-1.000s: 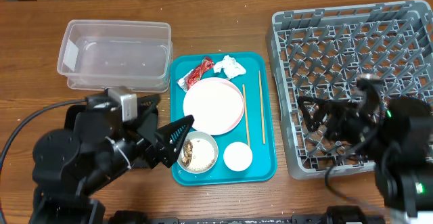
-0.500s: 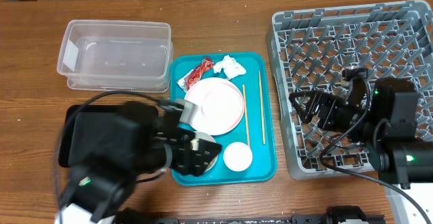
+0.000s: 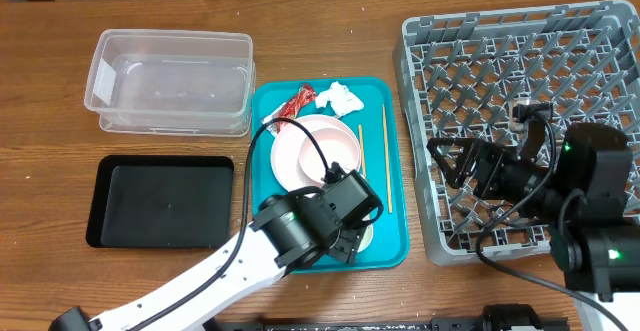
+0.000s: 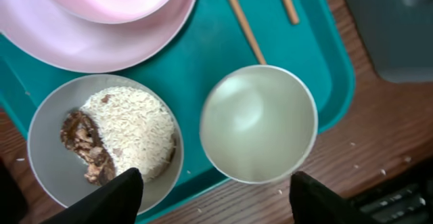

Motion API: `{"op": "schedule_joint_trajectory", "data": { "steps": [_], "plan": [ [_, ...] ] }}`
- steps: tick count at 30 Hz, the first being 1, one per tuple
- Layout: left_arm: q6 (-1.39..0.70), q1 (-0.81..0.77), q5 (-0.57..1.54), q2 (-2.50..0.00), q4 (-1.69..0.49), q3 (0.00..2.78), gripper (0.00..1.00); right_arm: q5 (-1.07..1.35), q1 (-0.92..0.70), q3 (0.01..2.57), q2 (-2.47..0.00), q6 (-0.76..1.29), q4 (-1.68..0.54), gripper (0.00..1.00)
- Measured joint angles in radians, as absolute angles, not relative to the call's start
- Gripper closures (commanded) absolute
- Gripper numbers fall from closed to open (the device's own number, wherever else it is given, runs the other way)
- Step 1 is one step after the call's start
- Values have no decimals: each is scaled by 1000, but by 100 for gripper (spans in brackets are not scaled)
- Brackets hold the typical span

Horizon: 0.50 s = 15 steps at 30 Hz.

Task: Sort waste into correct bins and load items into the dishwasher
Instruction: 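Reach the left gripper to the white cup and grasp it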

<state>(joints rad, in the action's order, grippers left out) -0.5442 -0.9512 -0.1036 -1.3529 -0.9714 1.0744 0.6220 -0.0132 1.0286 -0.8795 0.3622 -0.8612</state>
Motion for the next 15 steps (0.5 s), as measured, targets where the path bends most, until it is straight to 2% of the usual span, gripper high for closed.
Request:
{"op": "schedule_joint_trajectory", "data": {
  "steps": [3, 6, 13, 15],
  "plan": [
    [-563, -949, -122, -1354, -969, 1074, 29, 624, -13, 1029, -877, 356, -875, 0],
    [-579, -947, -132, -1353, -966, 1074, 22, 624, -13, 1029, -877, 346, -878, 0],
    [-594, -947, -132, -1350, -942, 1074, 25, 624, -13, 1029, -877, 339, -883, 0],
    [-597, -947, -133, -1350, -933, 1074, 29, 624, -13, 1029, -877, 339, -891, 0]
  ]
}}
